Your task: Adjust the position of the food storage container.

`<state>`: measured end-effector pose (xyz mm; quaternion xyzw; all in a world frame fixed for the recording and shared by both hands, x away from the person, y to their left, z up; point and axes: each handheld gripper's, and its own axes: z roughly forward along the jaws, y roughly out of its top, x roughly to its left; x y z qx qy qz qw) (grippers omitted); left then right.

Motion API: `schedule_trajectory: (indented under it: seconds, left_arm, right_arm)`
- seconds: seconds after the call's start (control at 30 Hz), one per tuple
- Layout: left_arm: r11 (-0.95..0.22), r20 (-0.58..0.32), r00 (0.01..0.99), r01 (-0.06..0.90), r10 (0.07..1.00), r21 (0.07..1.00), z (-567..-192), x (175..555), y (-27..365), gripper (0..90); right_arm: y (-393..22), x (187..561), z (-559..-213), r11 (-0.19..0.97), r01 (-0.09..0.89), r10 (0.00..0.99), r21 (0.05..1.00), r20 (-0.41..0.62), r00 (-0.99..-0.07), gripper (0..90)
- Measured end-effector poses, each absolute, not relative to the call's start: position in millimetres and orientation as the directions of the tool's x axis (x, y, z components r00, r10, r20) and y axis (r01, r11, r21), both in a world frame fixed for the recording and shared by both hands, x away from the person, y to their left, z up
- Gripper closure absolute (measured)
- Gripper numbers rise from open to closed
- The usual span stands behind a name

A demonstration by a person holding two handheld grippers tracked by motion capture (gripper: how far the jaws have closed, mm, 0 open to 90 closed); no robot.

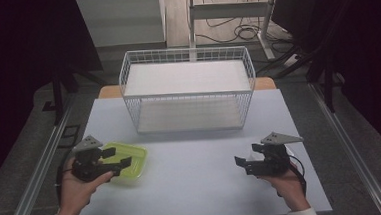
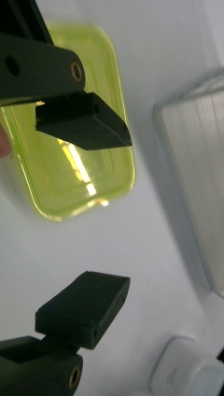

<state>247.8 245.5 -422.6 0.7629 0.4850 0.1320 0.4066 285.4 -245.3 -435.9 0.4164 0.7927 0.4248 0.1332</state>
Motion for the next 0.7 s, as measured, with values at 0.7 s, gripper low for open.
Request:
schedule_trajectory:
  seconds: [0.7]
  left_arm:
    - [-0.115, -0.207, 0.325, 0.744, 0.923, 0.658, -460, 281, 322, 48.0]
  right_arm:
    - [-244, 284, -438, 0.287, 0.573, 0.776, 0.768, 0.165, -0.609, 18.5]
